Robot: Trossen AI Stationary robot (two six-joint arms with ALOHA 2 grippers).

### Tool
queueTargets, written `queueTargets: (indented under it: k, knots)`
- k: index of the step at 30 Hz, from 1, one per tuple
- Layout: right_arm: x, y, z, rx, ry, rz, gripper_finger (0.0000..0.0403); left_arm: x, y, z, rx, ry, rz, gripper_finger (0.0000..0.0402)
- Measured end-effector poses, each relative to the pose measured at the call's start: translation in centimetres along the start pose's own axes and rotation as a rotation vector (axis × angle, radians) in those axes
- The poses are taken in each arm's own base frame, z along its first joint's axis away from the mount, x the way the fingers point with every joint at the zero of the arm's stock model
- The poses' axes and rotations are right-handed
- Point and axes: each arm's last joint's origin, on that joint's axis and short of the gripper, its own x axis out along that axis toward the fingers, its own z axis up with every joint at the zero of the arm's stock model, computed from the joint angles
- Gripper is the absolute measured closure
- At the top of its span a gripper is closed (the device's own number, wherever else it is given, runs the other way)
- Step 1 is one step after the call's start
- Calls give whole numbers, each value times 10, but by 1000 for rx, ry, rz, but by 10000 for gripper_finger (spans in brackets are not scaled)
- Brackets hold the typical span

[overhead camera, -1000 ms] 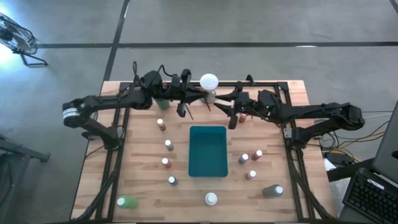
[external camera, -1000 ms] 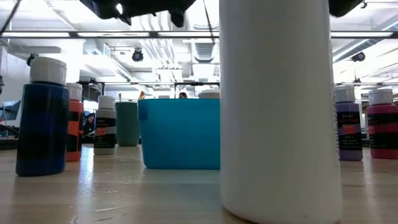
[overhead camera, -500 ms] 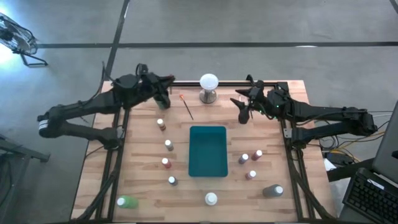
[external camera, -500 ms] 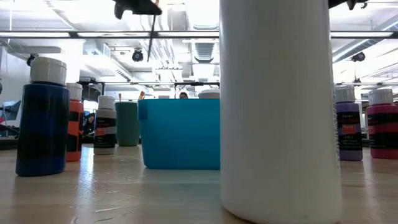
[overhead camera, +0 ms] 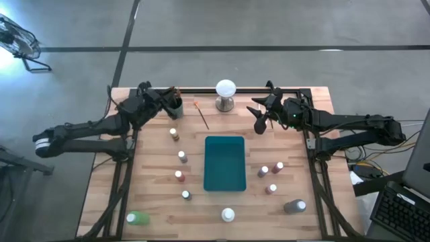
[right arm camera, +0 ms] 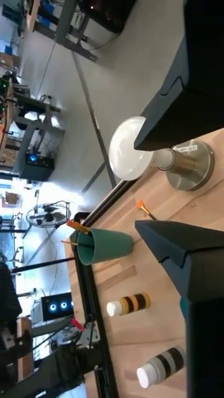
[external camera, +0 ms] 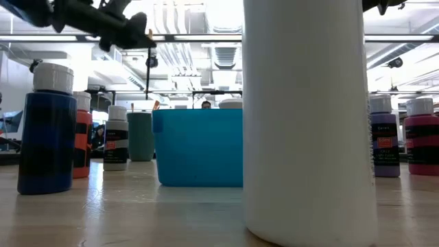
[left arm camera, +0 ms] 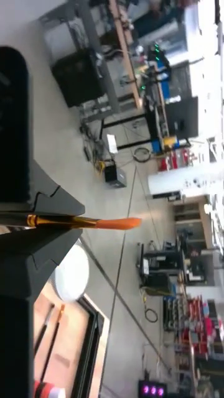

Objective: Pick & Place Paint Supplies
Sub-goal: Put the yellow paint brush into the green cup

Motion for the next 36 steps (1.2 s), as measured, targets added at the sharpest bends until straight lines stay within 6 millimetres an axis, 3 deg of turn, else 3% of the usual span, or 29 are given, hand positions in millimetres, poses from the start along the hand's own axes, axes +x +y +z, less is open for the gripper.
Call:
queueTargets:
  k: [9, 16, 25, 36]
  knots:
    - [0, 0, 3, 6, -29, -1, 227, 6, 12, -29, -23, 78, 83, 382]
    - [1, -2, 3, 8, -27, -10, 214, 18, 21, -51, -34, 131, 98, 382]
    - [1, -2, 3, 6, -25, -11, 199, 20, 27, -81, -92, 83, 116, 382]
    - [1, -3, 2, 5, -24, -16, 225, 27, 29, -104, -131, 136, 128, 382]
